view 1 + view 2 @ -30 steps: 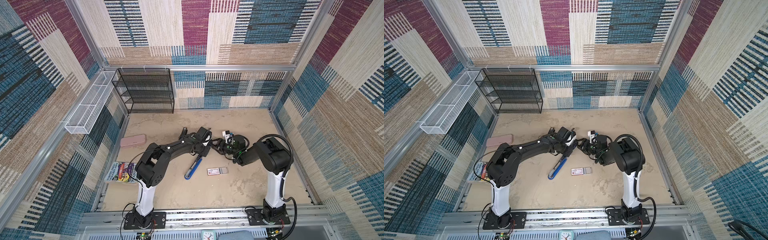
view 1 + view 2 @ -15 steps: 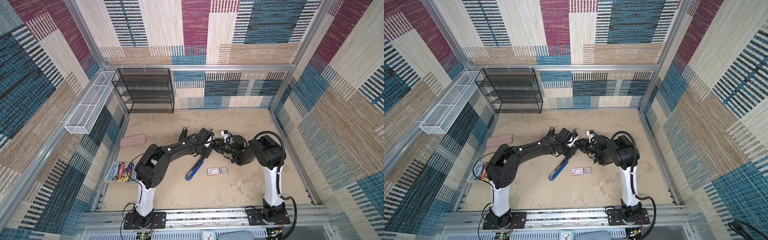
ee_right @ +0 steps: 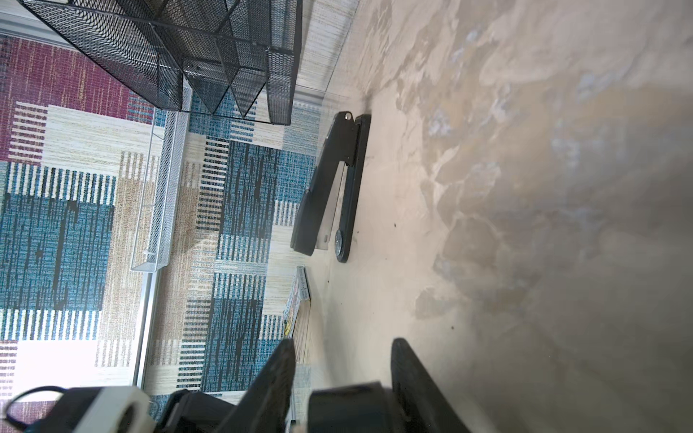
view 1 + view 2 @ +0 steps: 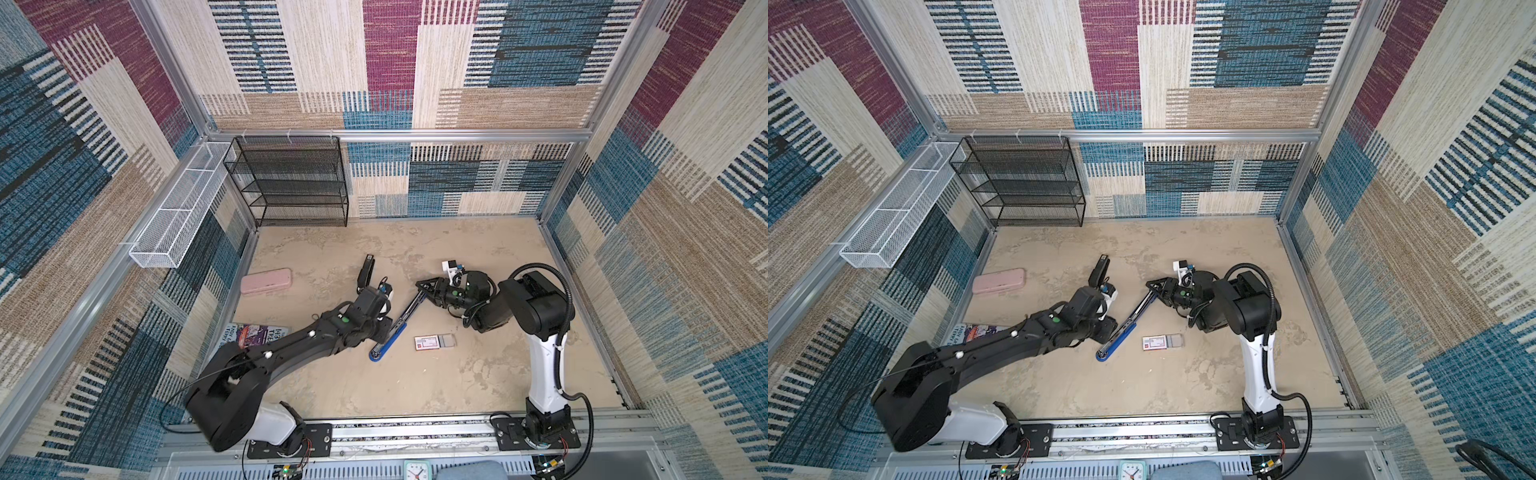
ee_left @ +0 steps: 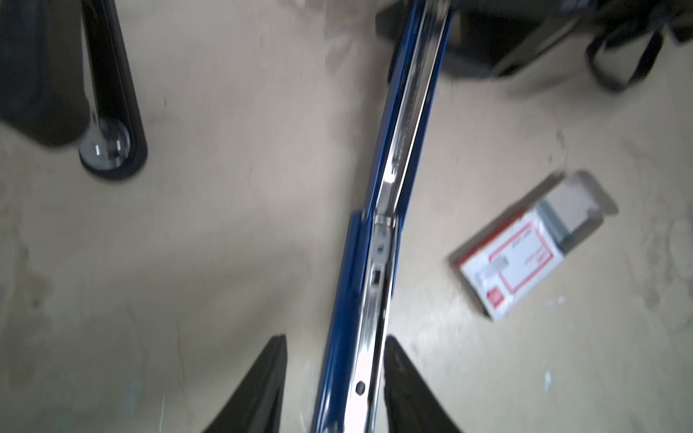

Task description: Load the staples into the stapler

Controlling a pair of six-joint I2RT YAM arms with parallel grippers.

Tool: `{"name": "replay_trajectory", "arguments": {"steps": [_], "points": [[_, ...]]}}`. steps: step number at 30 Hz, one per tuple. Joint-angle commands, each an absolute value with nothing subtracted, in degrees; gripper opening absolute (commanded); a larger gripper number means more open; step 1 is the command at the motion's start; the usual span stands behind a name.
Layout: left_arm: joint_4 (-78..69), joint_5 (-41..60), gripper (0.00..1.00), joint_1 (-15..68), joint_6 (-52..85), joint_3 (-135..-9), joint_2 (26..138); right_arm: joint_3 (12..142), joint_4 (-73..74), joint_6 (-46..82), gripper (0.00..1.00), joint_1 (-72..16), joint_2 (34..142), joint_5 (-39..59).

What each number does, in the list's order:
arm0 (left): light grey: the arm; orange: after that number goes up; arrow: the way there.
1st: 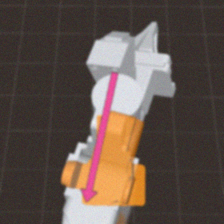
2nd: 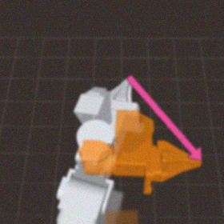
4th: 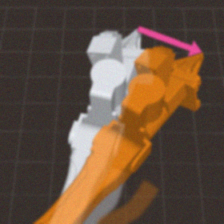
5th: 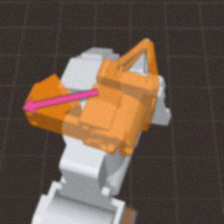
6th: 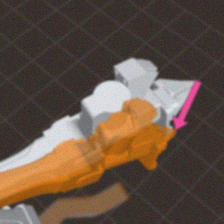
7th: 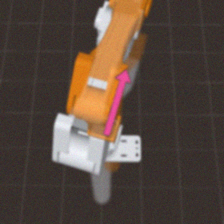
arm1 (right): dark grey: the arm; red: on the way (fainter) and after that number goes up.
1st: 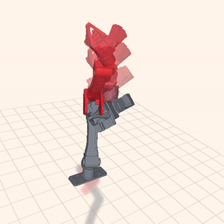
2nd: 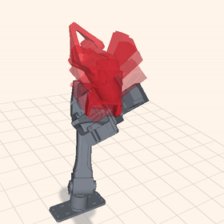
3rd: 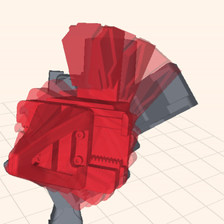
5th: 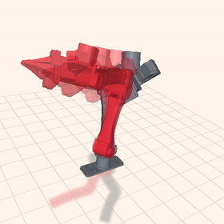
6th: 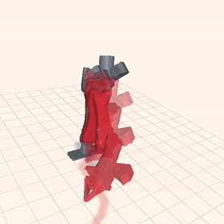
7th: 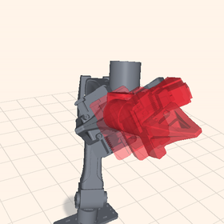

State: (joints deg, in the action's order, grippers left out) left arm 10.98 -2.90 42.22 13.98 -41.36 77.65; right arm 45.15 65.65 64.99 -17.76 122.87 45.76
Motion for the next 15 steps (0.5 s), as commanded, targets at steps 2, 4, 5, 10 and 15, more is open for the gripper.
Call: {"name": "replay_trajectory", "arguments": {"steps": [2,4,5,10,15], "points": [[-1.30,-4.52,0.46,43.42,18.02,-30.69,68.94,46.05,65.68,63.96,0.46,-17.80,122.18,47.44],[-5.67,-5.65,0.46,44.35,18.09,-25.84,65.10,46.22,65.48,63.77,0.46,-17.84,122.16,47.47],[-7.42,-6.40,0.46,44.60,18.42,-23.65,63.41,46.19,65.46,63.72,0.46,-17.79,122.17,47.49],[-11.70,-6.23,0.46,45.08,17.88,-17.60,60.11,46.23,65.39,63.72,0.46,-17.75,122.43,47.65],[-15.66,-4.79,0.45,46.66,16.76,-14.77,61.31,46.28,65.38,63.81,0.46,-17.83,122.58,47.60]]}}
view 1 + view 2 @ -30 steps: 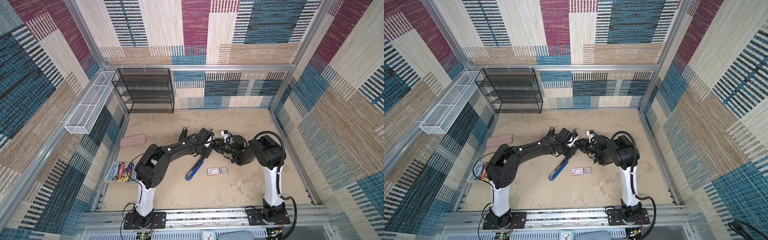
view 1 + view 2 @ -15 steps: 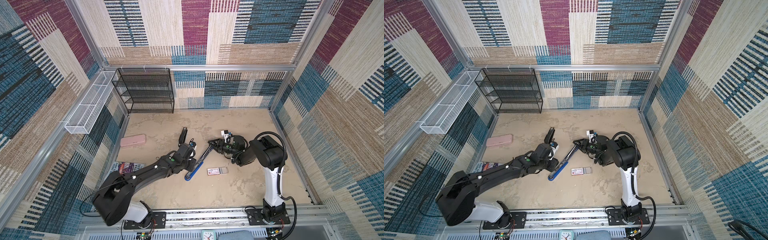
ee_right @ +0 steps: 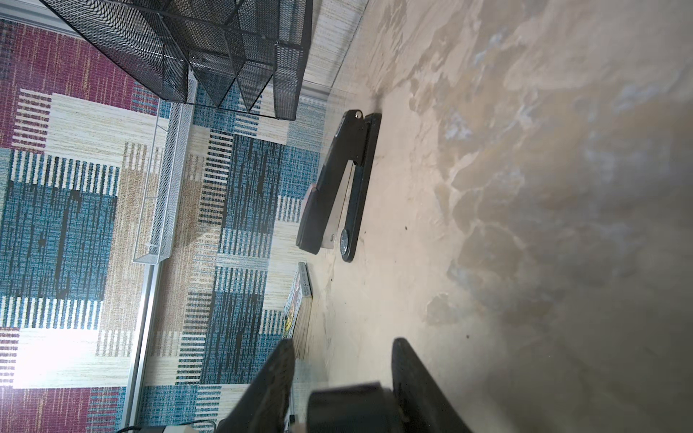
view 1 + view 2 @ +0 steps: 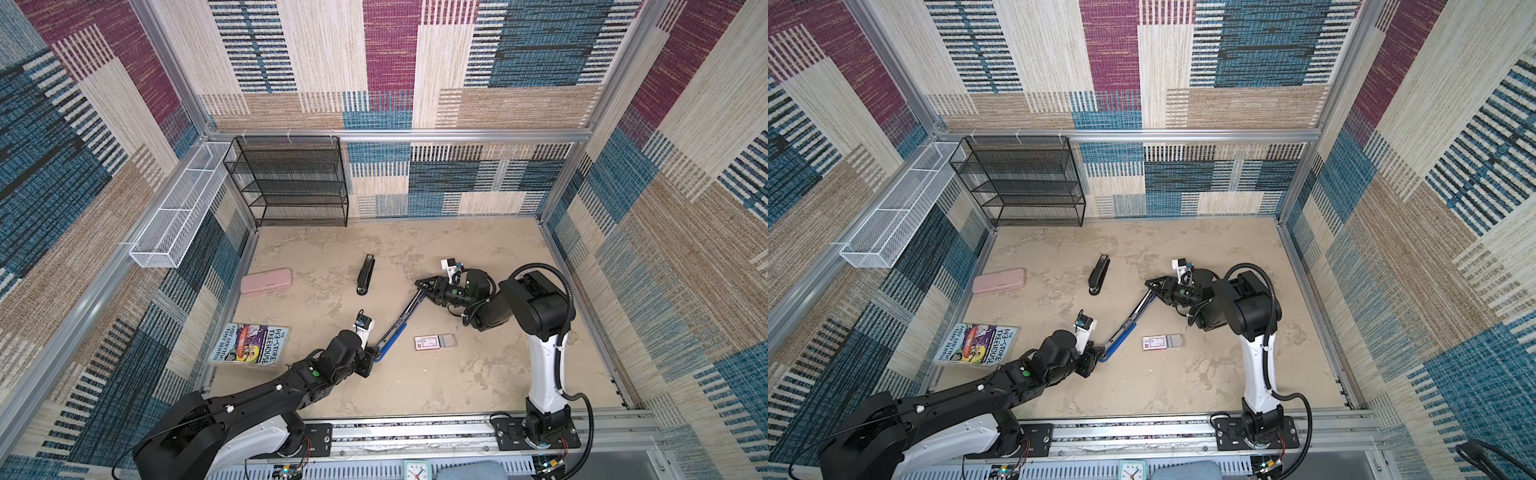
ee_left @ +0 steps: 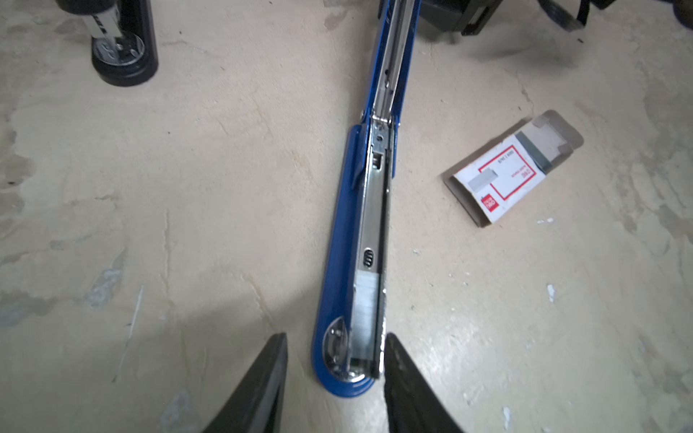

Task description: Load the staples into the stapler

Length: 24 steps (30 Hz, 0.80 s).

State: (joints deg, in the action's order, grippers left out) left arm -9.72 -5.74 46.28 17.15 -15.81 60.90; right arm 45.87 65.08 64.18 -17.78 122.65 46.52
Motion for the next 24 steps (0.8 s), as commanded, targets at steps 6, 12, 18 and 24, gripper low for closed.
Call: {"name": "replay_trajectory", "arguments": {"steps": [6,12,18,24], "points": [[-18.53,-3.74,0.42,48.55,14.48,-13.66,64.76,46.75,65.39,64.01,0.46,-17.85,122.87,47.55],[-22.04,-3.05,0.36,48.96,14.06,-13.05,67.85,46.58,65.30,64.00,0.46,-17.84,122.95,47.37],[-23.46,-3.78,0.29,48.96,13.63,-12.90,67.88,46.49,65.30,64.04,0.46,-17.85,122.87,47.21],[-23.47,-3.95,0.14,48.95,13.10,-13.55,67.93,46.46,64.79,63.43,0.46,-18.01,122.33,47.13]]}}
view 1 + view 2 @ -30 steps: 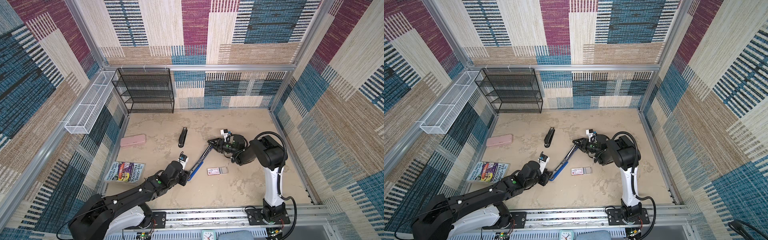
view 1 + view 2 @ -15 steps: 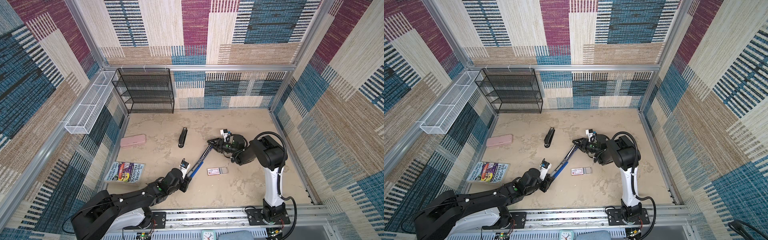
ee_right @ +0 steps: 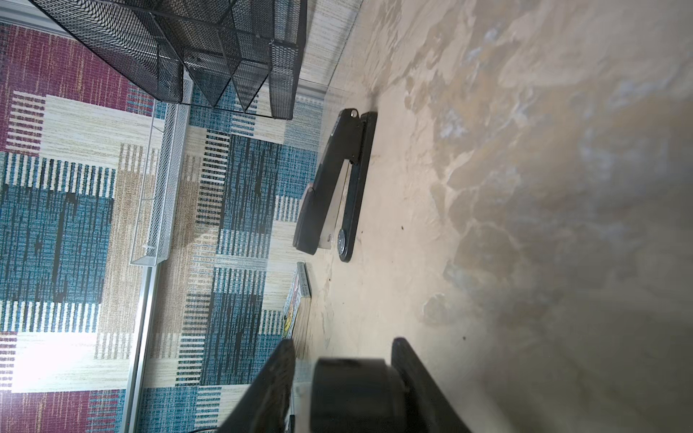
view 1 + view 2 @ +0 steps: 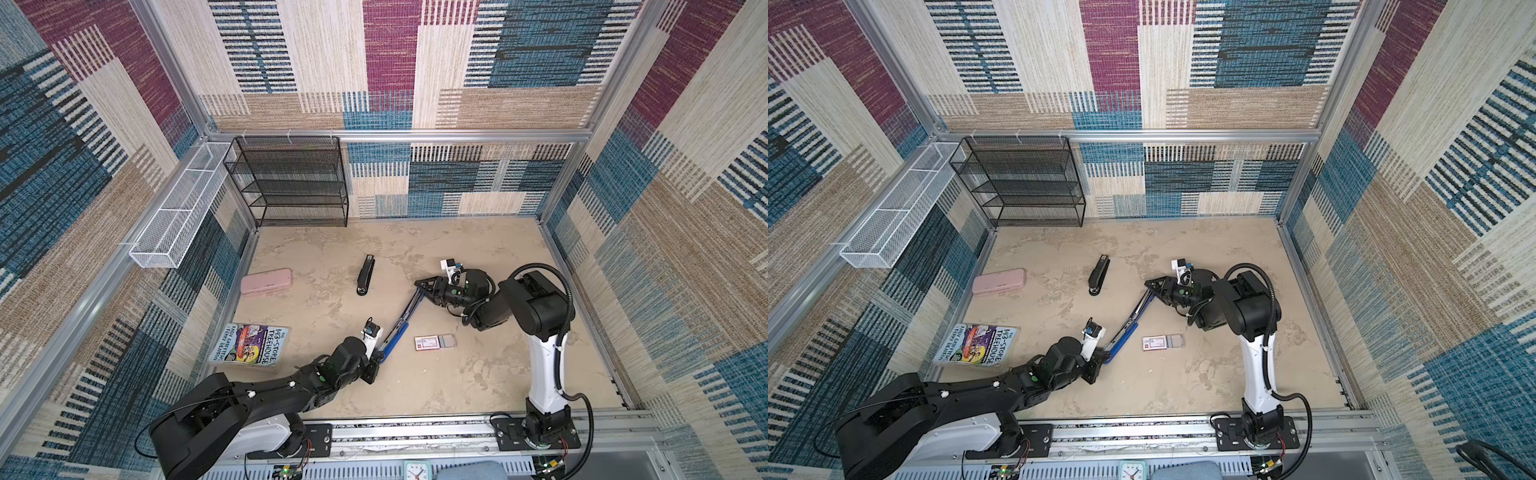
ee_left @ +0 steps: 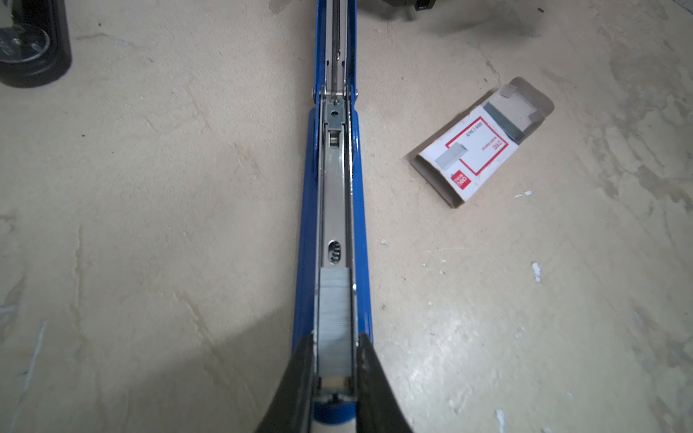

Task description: Load the staples into the stapler

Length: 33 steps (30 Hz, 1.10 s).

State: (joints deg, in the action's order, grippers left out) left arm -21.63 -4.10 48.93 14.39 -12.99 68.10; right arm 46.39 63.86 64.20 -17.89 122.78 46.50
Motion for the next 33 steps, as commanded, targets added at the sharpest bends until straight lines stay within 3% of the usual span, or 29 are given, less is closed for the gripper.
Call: {"name": "replay_trajectory", "arguments": {"steps": [1,11,33], "points": [[-23.40,-3.96,0.11,48.96,12.89,-13.84,67.85,46.49,64.01,62.84,0.45,-18.08,121.90,47.01],[-14.63,-4.48,0.03,48.96,10.68,-20.34,68.30,47.32,54.99,55.11,0.47,-19.46,115.24,44.91],[-5.26,-5.08,0.03,48.96,9.76,-31.09,72.02,51.02,34.63,40.02,0.54,-26.65,103.60,36.00]]}}
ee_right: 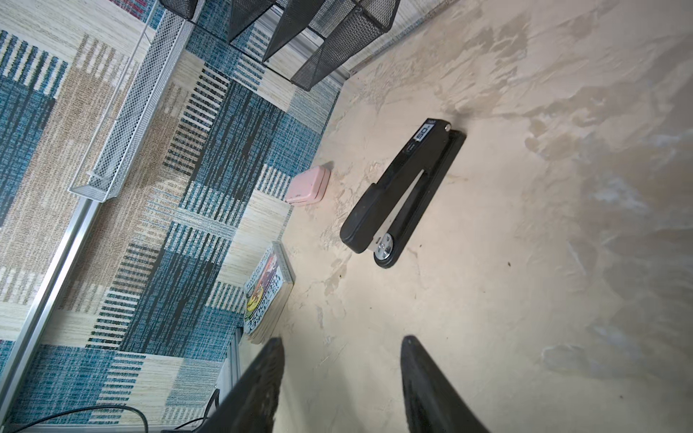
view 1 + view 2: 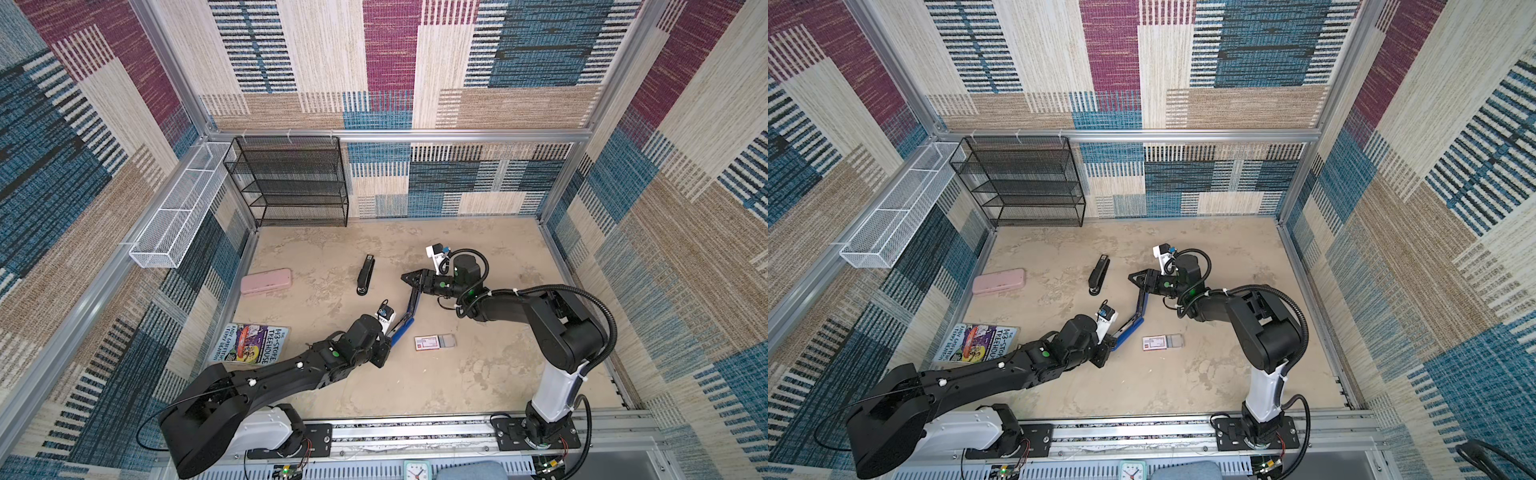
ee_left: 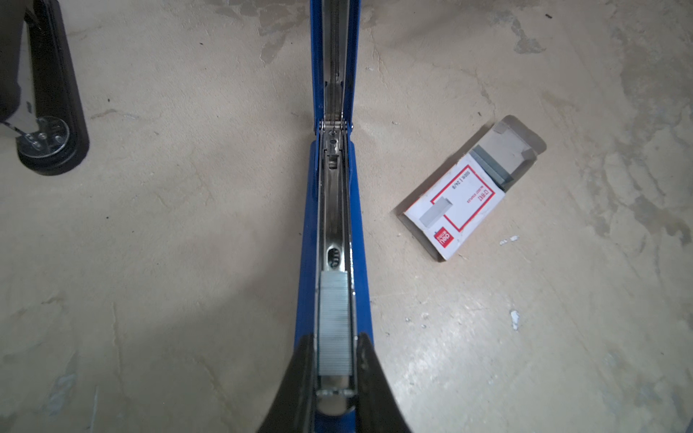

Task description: Load the staples into the stapler

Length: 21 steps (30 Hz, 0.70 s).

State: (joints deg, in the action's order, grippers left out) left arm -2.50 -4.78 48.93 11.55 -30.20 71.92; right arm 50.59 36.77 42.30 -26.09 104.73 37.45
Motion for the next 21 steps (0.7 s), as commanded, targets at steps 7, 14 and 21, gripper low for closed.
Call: {"name": "replay_trajectory", "arguments": {"steps": [7,14,21], "points": [[-4.31,-5.39,0.02,48.96,9.93,-32.69,72.96,51.23,31.59,37.64,0.55,-28.47,101.51,33.69],[-3.28,-5.82,0.02,48.87,10.02,-33.91,73.04,51.95,28.66,35.44,0.55,-30.83,100.91,31.49],[-1.96,-6.20,0.02,48.61,10.37,-35.23,73.30,52.30,26.69,33.96,0.56,-32.77,100.18,29.32]]}}
